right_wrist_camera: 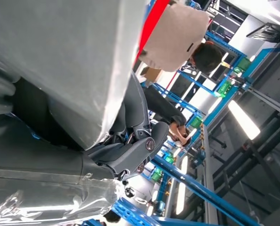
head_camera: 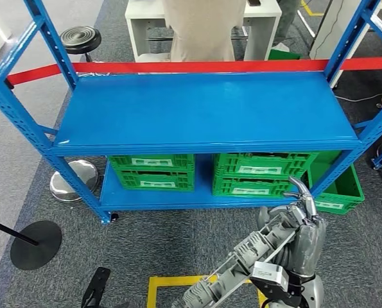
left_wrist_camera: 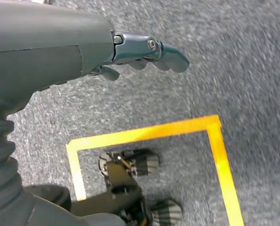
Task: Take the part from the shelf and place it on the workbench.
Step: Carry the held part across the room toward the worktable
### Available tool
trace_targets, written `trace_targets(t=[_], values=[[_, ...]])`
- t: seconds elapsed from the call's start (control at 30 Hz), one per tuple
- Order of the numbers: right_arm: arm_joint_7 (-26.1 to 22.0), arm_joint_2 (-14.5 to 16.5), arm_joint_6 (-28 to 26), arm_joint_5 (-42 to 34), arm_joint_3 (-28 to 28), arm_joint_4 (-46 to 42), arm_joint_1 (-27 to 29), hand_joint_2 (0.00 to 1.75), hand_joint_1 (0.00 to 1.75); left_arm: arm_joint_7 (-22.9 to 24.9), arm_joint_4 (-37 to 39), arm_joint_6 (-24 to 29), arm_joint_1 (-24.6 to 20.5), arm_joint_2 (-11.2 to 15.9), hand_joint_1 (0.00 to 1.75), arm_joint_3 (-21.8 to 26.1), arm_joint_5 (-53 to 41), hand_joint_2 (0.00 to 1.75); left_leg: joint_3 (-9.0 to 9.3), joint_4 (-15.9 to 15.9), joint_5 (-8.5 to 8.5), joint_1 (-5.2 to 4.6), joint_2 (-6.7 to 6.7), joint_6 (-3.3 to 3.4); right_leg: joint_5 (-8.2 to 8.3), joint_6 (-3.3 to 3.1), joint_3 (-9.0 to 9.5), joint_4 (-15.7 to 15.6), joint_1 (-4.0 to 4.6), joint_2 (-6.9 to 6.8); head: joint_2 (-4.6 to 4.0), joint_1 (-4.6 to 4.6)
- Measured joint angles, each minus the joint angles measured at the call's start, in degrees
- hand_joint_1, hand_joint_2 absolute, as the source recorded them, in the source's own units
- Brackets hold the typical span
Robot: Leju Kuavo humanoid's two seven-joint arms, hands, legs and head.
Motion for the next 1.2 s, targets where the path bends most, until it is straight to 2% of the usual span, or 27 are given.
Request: trace_targets(t=[0.03,0.07,0.1,0.17,0.2,0.23,0.27,0.33,0.37,0.4,0.5,0.53,0.57,0.6,0.67,0.7,0.73,0.77,0.83,0.87,0.9,0.93,1.03,1.07,1.1,1.17,1.2], values=[[0.0,0.0,0.0,0.0,0.0,0.0,0.0,1.75,1.75,0.0,0.0,0.0,0.0,0.0,0.0,0.0,0.0,1.75,-0.2,-0.1,0.36,0.04,0.06,0.47,-0.57,0.31,-0.36,0.5,-0.08,0.0,0.0,0.07],[0.0,0.0,0.0,-0.1,0.0,0.0,0.0,1.75,1.75,0.0,0.0,0.0,-0.1,0.0,0.0,0.0,0.0,1.75,-0.44,-0.2,0.72,0.13,0.12,0.88,-1.98,0.58,-1.14,2.3,-0.12,-0.01,0.0,0.19],[0.0,0.0,0.0,-0.1,0.0,0.0,-0.1,1.75,1.75,0.0,0.0,0.0,-0.1,0.1,0.0,0.0,0.0,1.75,-0.73,-0.2,1.03,0.2,0.19,1.16,-4.11,0.81,-2.36,5.3,-0.15,-0.01,0.0,0.33],[0.0,0.0,0.0,-0.1,0.0,0.2,-0.1,1.75,1.75,0.1,0.0,0.0,-0.1,0.1,0.0,0.0,0.0,1.75,-1.46,-0.2,1.61,0.15,0.24,1.39,-8.66,1.12,-5.2,13.4,-0.17,-0.02,0.0,0.51],[0.0,0.0,0.0,-0.1,0.0,0.3,-0.1,1.75,1.75,0.1,0.0,0.0,-0.1,0.1,0.0,0.0,0.0,1.75,-1.83,-0.1,1.91,0.13,0.26,1.37,-9.86,1.17,-5.89,16.2,-0.16,-0.02,0.0,0.51],[0.0,0.0,0.0,-0.1,0.0,0.4,-0.1,1.75,1.75,0.1,0.0,0.0,0.0,0.1,0.0,0.0,0.0,1.75,-2.18,-0.1,2.2,0.12,0.27,1.31,-10.02,1.15,-5.49,16.7,-0.16,-0.02,0.0,0.52],[0.0,0.0,0.0,-0.1,0.0,0.4,-0.1,1.75,1.75,0.1,0.0,0.0,0.0,0.1,0.0,0.0,0.0,1.75,-2.46,-0.1,2.45,0.12,0.26,1.2,-9.16,1.05,-3.76,14.7,-0.17,-0.02,0.0,0.51],[0.0,0.0,0.0,-0.1,0.0,0.5,-0.3,1.75,1.75,0.2,0.0,0.0,0.0,0.1,0.0,0.0,0.0,1.75,-2.84,0.0,2.86,0.07,0.22,0.81,-6.69,0.76,1.91,6.3,-0.16,-0.02,0.0,0.54],[0.0,0.0,0.0,-0.1,0.0,0.5,-0.4,1.75,1.75,0.2,0.0,0.0,0.0,0.1,0.0,0.0,0.0,1.75,-2.98,0.1,3.05,-0.03,0.21,0.55,-5.82,0.5,4.14,2.7,-0.13,0.03,0.0,0.5],[0.0,0.0,0.0,-0.1,0.0,0.5,-0.5,1.75,1.75,0.2,0.0,0.0,-0.1,0.1,0.0,0.0,0.0,1.75,-3.11,0.1,3.27,-0.11,0.21,0.26,-5.41,0.22,5.38,0.6,-0.06,0.08,0.0,0.48],[0.0,0.0,0.0,-0.1,-0.1,0.6,-0.6,1.75,1.75,0.2,0.0,0.0,-0.1,0.1,0.0,0.0,0.0,1.75,-3.57,0.1,3.94,-0.03,0.21,-0.71,-4.69,-0.95,5.08,0.0,0.15,0.18,0.0,0.45],[0.0,0.0,0.0,-0.1,-0.1,0.6,-0.6,1.75,1.75,0.2,0.0,0.0,-0.1,0.2,0.0,0.0,0.0,1.75,-3.89,0.4,3.47,0.02,0.21,-1.04,-4.35,-1.41,4.79,0.0,0.1,0.14,0.0,0.43],[0.0,0.0,0.0,-0.1,-0.1,0.6,-0.6,1.75,1.75,0.2,0.0,0.0,0.0,0.2,0.0,0.0,0.0,1.75,-4.54,1.7,2.25,0.06,0.21,-1.36,-4.0,-1.83,4.46,-0.1,-0.01,0.07,0.0,0.32],[0.0,0.0,0.0,-0.1,0.0,0.6,-0.6,1.75,1.75,0.2,0.0,0.0,0.0,0.2,0.0,0.0,0.0,1.75,-5.63,4.2,0.28,0.1,0.21,-1.64,-3.65,-2.14,4.07,-0.2,-0.11,0.01,0.0,0.21],[0.0,0.0,0.0,-0.1,0.0,0.7,-0.6,1.75,1.75,0.2,0.0,0.0,0.0,0.2,0.0,0.0,0.0,1.75,-8.67,12.0,-4.36,0.16,0.22,-2.07,-3.01,-2.36,3.13,-0.1,-0.08,-0.05,0.0,-0.01],[0.0,0.0,0.0,-0.1,0.0,0.7,-0.6,1.75,1.75,0.2,0.0,0.0,0.0,0.2,0.0,0.0,0.0,1.75,-9.74,15.2,-5.74,0.18,0.22,-2.15,-2.67,-2.35,2.66,-0.1,-0.07,-0.06,0.0,-0.01],[0.0,0.0,0.0,-0.1,0.0,0.7,-0.6,1.75,1.75,0.2,0.0,0.0,0.0,0.2,0.0,0.0,0.0,1.75,-9.92,16.6,-6.08,0.17,0.22,-2.14,-2.34,-2.32,2.23,-0.1,-0.05,-0.06,0.0,-0.02],[0.0,0.0,0.0,-0.1,0.0,0.8,-0.6,1.75,1.75,0.2,0.0,0.0,0.0,0.2,0.0,0.0,0.0,1.75,-8.91,15.7,-5.31,0.17,0.22,-2.07,-2.03,-2.25,1.88,-0.1,-0.06,-0.04,0.0,-0.02],[0.0,0.0,0.0,-0.1,0.0,0.8,-0.6,1.75,1.75,0.2,0.0,0.0,0.0,0.2,0.0,0.0,0.0,1.75,-4.11,8.3,-2.17,0.17,0.22,-1.77,-1.51,-1.96,1.42,-0.1,-0.08,0.01,0.0,-0.03],[0.0,0.0,0.0,-0.1,0.0,0.8,-0.6,1.75,1.75,0.2,0.0,0.0,-0.1,0.2,0.0,0.0,0.0,1.75,-1.77,4.2,-1.01,0.13,0.21,-1.54,-1.3,-1.72,1.18,0.0,0.01,0.03,0.0,-0.02],[0.0,0.0,0.0,-0.1,0.0,0.8,-0.6,1.75,1.75,0.2,0.0,0.0,-0.2,0.3,0.0,0.0,0.0,1.75,-0.23,1.4,-0.31,0.07,0.19,-1.26,-1.04,-1.42,0.96,0.1,0.1,0.02,0.0,0.03],[-0.1,0.0,0.0,-0.1,0.0,0.8,-0.6,1.75,1.75,0.2,0.0,0.0,-0.2,0.3,0.0,0.0,0.0,1.75,0.43,-0.1,-0.08,-0.02,0.16,-0.97,-0.76,-1.07,0.77,0.1,0.15,0.01,0.0,0.03],[-0.3,0.0,0.0,-0.3,0.0,0.8,-0.6,1.75,1.75,0.2,0.0,0.1,-0.1,0.2,0.0,0.0,0.0,1.75,-0.09,-0.4,0.68,-0.05,0.18,0.17,-0.4,-0.05,0.25,-0.1,0.06,-0.01,0.0,0.05],[-0.4,0.0,-0.1,-0.4,0.0,0.8,-0.6,1.75,1.75,0.2,0.0,0.1,-0.1,0.3,0.0,0.1,0.0,1.75,-0.29,-0.5,1.03,0.04,0.23,0.59,-1.34,0.24,-0.28,0.9,0.03,-0.01,0.0,0.15],[-0.5,0.0,-0.1,-0.6,0.0,0.8,-0.6,1.75,1.75,0.2,0.0,0.2,-0.1,0.3,0.0,0.1,0.1,1.75,-0.54,-0.6,1.37,0.15,0.29,0.91,-3.09,0.53,-1.3,3.3,0.0,-0.01,0.0,0.25],[-0.7,0.0,-0.1,-0.7,0.0,0.8,-0.5,1.75,1.75,0.2,0.0,0.2,-0.1,0.3,0.0,0.1,0.1,1.75,-1.14,-0.6,1.86,0.16,0.33,1.21,-7.62,0.96,-4.14,11.0,-0.07,-0.01,0.0,0.44],[-0.7,0.0,-0.1,-0.7,0.0,0.8,-0.5,1.75,1.75,0.2,0.0,0.2,-0.1,0.2,0.0,0.1,0.1,1.75,-1.44,-0.6,2.1,0.15,0.34,1.2,-9.22,1.09,-5.28,14.5,-0.1,-0.01,0.0,0.46]])
